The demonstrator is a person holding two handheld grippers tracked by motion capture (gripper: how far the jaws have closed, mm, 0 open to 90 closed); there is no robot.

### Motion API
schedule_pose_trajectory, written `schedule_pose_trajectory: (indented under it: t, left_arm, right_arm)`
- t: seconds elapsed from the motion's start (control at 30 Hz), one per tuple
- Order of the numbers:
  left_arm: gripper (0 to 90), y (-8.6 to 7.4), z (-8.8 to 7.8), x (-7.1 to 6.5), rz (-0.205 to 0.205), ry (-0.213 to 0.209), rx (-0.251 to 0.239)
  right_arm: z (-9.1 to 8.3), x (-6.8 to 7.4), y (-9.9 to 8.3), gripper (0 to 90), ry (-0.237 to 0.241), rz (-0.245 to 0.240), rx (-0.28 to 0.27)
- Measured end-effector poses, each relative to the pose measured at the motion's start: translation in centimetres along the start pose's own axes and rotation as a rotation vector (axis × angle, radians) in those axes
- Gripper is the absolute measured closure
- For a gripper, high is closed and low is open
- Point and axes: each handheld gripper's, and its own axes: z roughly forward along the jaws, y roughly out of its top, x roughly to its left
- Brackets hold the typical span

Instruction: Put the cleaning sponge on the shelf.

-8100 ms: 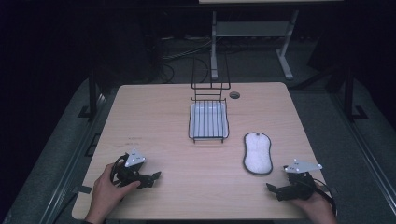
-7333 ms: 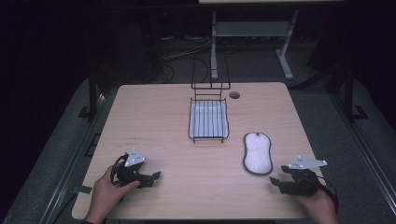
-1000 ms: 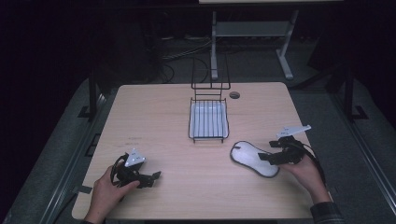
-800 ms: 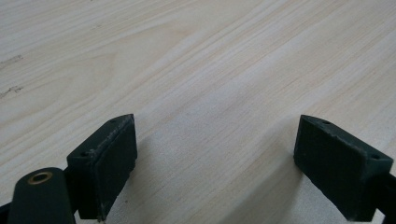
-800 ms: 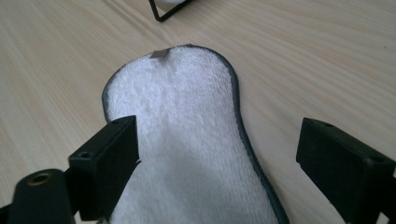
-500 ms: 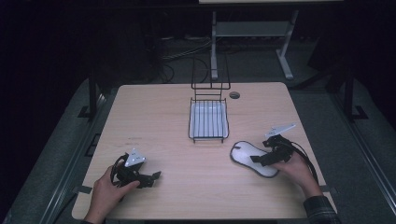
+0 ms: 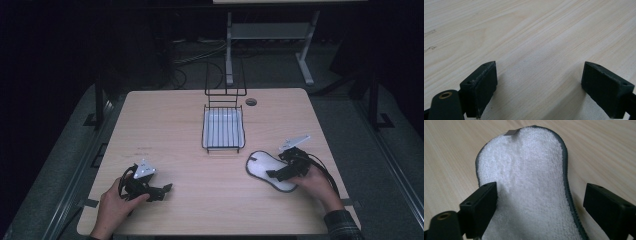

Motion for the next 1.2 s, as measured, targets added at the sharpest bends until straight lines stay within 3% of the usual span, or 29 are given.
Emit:
schedule_pose_trajectory:
  t: [0.17, 0.3, 0.43, 0.83, 0.93, 1.2]
  left_arm:
    - [12.6, 0.0, 0.0, 0.0, 0.000, 0.000, 0.000]
    - [12.6, 0.0, 0.0, 0.0, 0.000, 0.000, 0.001]
    - [12.6, 0.0, 0.0, 0.0, 0.000, 0.000, 0.000]
    - [12.6, 0.0, 0.0, 0.0, 0.000, 0.000, 0.000]
    - [12.6, 0.0, 0.0, 0.0, 0.000, 0.000, 0.000]
    - [12.6, 0.0, 0.0, 0.0, 0.000, 0.000, 0.001]
  right_arm:
    - [0.1, 0.1, 0.1, 14.7, 0.010, -0.006, 0.008]
    - [0.1, 0.0, 0.1, 25.3, 0.061, 0.008, 0.017]
    - [0.0, 0.0, 0.2, 26.8, 0.072, 0.006, 0.022]
    - [-1.0, 0.7, 0.4, 36.4, 0.023, -0.045, 0.002]
    - [-1.7, 0.7, 0.4, 47.2, 0.019, -0.049, -0.024]
    - [-2.7, 0.6, 0.4, 59.0, 0.028, -0.037, -0.069]
